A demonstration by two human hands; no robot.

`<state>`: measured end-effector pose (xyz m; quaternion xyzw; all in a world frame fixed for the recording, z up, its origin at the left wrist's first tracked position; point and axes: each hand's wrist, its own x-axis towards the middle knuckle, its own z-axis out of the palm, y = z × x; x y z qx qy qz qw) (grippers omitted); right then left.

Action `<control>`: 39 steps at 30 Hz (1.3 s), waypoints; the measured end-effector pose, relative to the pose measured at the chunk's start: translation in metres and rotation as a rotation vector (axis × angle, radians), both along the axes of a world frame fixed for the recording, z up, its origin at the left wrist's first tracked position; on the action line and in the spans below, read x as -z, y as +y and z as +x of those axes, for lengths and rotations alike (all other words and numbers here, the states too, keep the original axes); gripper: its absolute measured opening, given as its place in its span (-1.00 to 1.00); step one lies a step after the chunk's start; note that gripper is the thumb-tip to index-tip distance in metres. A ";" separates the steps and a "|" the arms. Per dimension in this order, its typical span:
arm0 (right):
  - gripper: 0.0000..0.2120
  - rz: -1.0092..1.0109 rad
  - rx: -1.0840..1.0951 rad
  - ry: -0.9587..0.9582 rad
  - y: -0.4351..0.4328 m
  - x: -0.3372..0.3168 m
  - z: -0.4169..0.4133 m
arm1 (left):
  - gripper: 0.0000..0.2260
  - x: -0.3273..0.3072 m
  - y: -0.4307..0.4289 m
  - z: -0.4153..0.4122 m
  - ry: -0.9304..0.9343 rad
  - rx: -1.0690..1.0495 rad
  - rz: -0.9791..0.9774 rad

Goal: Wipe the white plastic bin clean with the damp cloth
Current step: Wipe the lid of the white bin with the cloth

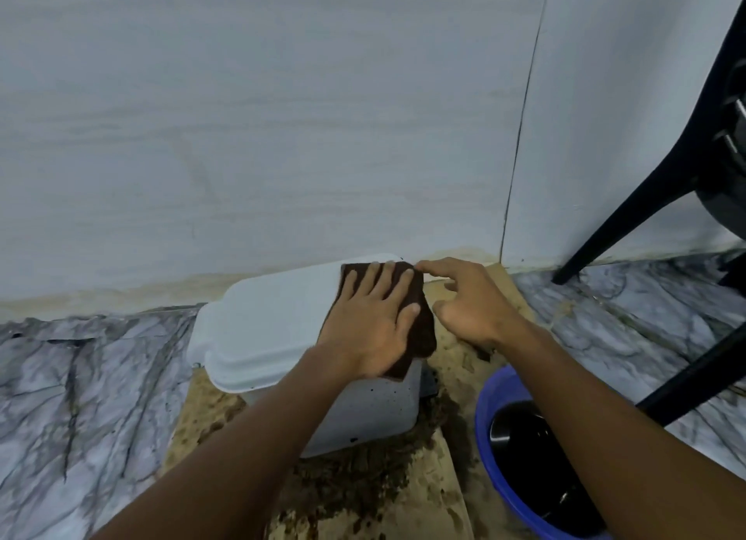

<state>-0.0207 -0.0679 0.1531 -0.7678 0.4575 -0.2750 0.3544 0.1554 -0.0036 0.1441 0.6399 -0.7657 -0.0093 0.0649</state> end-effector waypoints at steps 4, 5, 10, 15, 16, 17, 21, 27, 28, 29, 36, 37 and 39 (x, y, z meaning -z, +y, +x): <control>-0.33 0.007 -0.057 0.033 0.003 0.001 0.011 | -0.48 0.004 0.036 0.033 -0.034 0.114 -0.047; -0.34 -0.001 -0.070 0.055 0.004 0.001 0.014 | -0.48 0.004 0.041 0.044 -0.022 0.091 -0.048; -0.38 -0.004 -0.065 0.087 0.003 0.002 0.019 | -0.46 0.003 0.045 0.086 0.053 -0.113 -0.015; -0.37 0.014 -0.047 0.066 0.001 0.004 0.015 | -0.47 -0.004 0.003 0.056 0.072 -0.258 0.049; -0.38 0.017 -0.041 0.056 0.000 0.004 0.014 | -0.47 -0.005 -0.005 0.044 0.071 -0.255 0.058; -0.38 0.017 -0.032 0.044 0.000 0.004 0.012 | -0.47 -0.006 -0.011 0.031 0.067 -0.238 0.064; -0.46 -0.025 0.014 0.003 -0.004 0.004 0.006 | -0.46 -0.002 -0.014 -0.006 0.038 -0.126 0.041; -0.59 -0.166 -0.051 0.058 0.002 0.004 0.021 | -0.45 0.003 0.031 0.044 0.047 -0.082 -0.005; -0.59 -0.191 -0.078 0.093 0.003 0.004 0.027 | -0.44 0.004 0.040 0.060 0.048 -0.101 0.000; -0.60 -0.206 -0.101 0.125 0.005 0.004 0.033 | -0.43 0.005 0.048 0.077 0.049 -0.124 0.006; -0.66 -0.189 -0.175 0.193 0.010 -0.003 0.052 | -0.46 0.006 0.068 0.160 0.092 -0.360 0.034; -0.64 -0.191 -0.168 0.203 0.010 -0.003 0.051 | -0.46 0.004 0.061 0.158 0.081 -0.391 0.048; -0.63 -0.199 -0.149 0.210 0.010 -0.004 0.050 | -0.46 -0.001 0.042 0.143 0.059 -0.429 0.062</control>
